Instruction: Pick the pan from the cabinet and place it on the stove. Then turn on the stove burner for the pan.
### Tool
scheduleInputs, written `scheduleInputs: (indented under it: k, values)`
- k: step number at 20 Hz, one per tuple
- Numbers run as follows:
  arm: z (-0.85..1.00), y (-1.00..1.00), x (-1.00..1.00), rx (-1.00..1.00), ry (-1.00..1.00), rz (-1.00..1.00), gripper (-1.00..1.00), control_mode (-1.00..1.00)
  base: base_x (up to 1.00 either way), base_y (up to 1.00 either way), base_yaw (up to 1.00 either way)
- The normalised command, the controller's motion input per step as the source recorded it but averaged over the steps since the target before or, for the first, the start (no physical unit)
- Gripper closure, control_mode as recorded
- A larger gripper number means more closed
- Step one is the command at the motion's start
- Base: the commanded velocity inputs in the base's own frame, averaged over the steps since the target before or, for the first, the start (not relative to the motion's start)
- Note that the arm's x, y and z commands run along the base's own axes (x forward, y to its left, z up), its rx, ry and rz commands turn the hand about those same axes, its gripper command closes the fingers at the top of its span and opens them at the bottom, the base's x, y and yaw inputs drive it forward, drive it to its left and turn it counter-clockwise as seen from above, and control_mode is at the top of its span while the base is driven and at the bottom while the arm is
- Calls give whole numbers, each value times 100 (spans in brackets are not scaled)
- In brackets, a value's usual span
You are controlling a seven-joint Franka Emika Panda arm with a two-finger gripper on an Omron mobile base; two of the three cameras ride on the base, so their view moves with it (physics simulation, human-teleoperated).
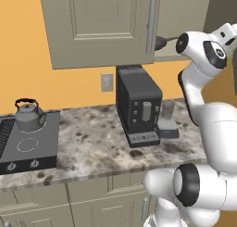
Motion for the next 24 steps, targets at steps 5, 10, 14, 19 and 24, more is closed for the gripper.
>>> scheduleInputs:
  k: [5, 10, 14, 19, 24]
  values:
    - [0, -100, -31, 1, 7, -22, -100, -100, 0, 0, 0]
    - [0, -100, -15, 4, 10, -20, -100, -100, 0, 0, 0]
    - [0, -84, -20, 11, 3, -13, -100, -100, 0, 0, 0]
    - [0, -39, -21, 7, -5, -4, -100, -100, 0, 0, 0]
    - [-5, 52, -42, 7, -21, 8, -100, -100, 0, 0, 0]
